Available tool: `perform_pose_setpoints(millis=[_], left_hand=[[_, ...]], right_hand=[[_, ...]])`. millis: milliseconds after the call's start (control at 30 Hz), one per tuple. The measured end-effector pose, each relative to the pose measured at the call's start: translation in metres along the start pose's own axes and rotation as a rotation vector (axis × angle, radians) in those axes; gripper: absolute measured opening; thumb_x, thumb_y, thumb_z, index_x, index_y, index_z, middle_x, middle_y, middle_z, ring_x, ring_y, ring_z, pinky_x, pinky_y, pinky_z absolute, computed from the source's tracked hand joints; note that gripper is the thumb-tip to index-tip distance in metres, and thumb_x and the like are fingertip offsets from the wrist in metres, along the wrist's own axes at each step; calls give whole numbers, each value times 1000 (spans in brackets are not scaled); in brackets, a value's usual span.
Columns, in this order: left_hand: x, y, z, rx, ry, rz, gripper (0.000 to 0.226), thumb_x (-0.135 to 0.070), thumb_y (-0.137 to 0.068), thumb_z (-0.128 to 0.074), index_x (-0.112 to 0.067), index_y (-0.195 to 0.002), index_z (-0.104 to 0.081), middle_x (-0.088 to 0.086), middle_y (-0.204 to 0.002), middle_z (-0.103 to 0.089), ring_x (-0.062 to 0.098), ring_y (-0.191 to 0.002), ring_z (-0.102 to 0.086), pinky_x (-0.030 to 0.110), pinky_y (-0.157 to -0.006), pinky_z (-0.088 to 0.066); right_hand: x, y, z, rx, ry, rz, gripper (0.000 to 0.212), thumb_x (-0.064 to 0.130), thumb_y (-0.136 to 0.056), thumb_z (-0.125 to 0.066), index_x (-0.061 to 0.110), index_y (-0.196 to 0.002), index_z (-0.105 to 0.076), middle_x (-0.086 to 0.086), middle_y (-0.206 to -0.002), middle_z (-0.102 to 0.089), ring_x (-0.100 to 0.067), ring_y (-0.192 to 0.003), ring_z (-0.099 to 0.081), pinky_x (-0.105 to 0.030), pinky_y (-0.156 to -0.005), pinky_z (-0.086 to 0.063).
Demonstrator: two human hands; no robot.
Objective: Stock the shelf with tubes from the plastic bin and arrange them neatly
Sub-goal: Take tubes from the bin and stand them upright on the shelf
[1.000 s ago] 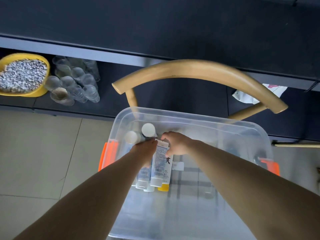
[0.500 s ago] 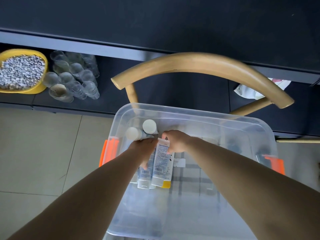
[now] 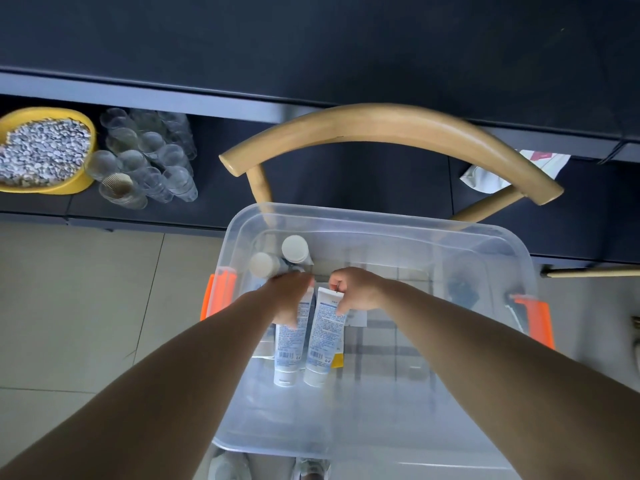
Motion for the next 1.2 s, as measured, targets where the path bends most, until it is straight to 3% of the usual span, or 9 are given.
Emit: perform_pose_setpoints(millis=[167, 300, 467, 567, 767, 933, 1000, 1067, 1200], left_hand=[[-4, 21, 14, 20, 46, -7, 74, -6, -76, -73, -19, -136, -33, 10, -128, -54, 26, -111, -55, 30, -83, -46], [-15, 41, 21, 51, -12, -85, 56, -3, -82, -64, -16, -132, -41, 7, -127, -54, 23, -111, -54, 25, -78, -39], [-21, 75, 24, -41, 66, -92, 41, -3, -84, -60, -16, -122, -50, 6, -124, -56, 23, -107, -54, 30, -84, -43], [-22, 102, 44, -114, 146, -96, 43, -7, -84, -63, -16, -124, -51, 3, -123, -55, 20, -105, -53, 23, -80, -39], [-21, 186, 118, -255, 260, -108, 33, -12, -79, -71, -16, -109, -58, -3, -108, -59, 15, -98, -57, 29, -82, -48], [-19, 285, 199, -377, 184, -134, 22, -16, -76, -70, -23, -88, -53, -7, -86, -54, 14, -79, -53, 27, -65, -40], [-17, 330, 235, -444, 133, -147, 23, -16, -76, -70, -24, -88, -52, -8, -85, -51, 15, -81, -52, 25, -65, -37], [-16, 362, 263, -489, 85, -144, 23, -16, -78, -70, -21, -96, -56, -8, -91, -52, 15, -85, -53, 24, -66, -38], [-6, 432, 319, -587, 25, -118, 25, -15, -79, -69, -18, -101, -57, -7, -98, -53, 14, -87, -53, 23, -69, -39]], right_hand=[[-2, 25, 0, -44, -88, -30, 36, 7, -77, -71, 12, -109, -57, -5, -107, -61, -20, -92, -57, -25, -68, -47], [-2, 51, -3, -154, -223, -67, 31, 0, -75, -64, 16, -100, -56, -7, -108, -61, -24, -97, -60, -39, -81, -57], [20, 89, 9, -264, -189, -19, 26, 0, -75, -59, 19, -90, -51, -1, -93, -57, -20, -84, -56, -26, -62, -45], [35, 121, 29, -350, -143, -10, 23, 2, -75, -61, 18, -87, -50, 1, -88, -56, -19, -82, -55, -19, -53, -36], [79, 210, 87, -436, -63, -14, 22, 3, -78, -62, 19, -90, -53, 1, -90, -60, -16, -85, -58, -19, -60, -41], [145, 308, 155, -500, 87, -6, 22, 8, -75, -60, 26, -87, -54, 9, -82, -54, -14, -77, -55, -19, -51, -37], [179, 349, 181, -555, 132, 18, 23, 6, -76, -60, 21, -93, -59, 9, -86, -53, -11, -77, -54, -16, -48, -40], [203, 377, 200, -603, 161, 26, 24, 5, -76, -62, 19, -96, -60, 5, -94, -56, -11, -80, -54, -18, -57, -43], [259, 427, 233, -666, 201, 78, 24, 5, -76, -62, 22, -91, -56, 10, -88, -53, -9, -79, -52, -19, -59, -40]])
Point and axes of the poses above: each hand's wrist, its own y-axis away from the middle knuckle, its own z-axis out of the back of the hand, x = y × z, the point moved 6 cm from there along -y, towards the middle knuckle
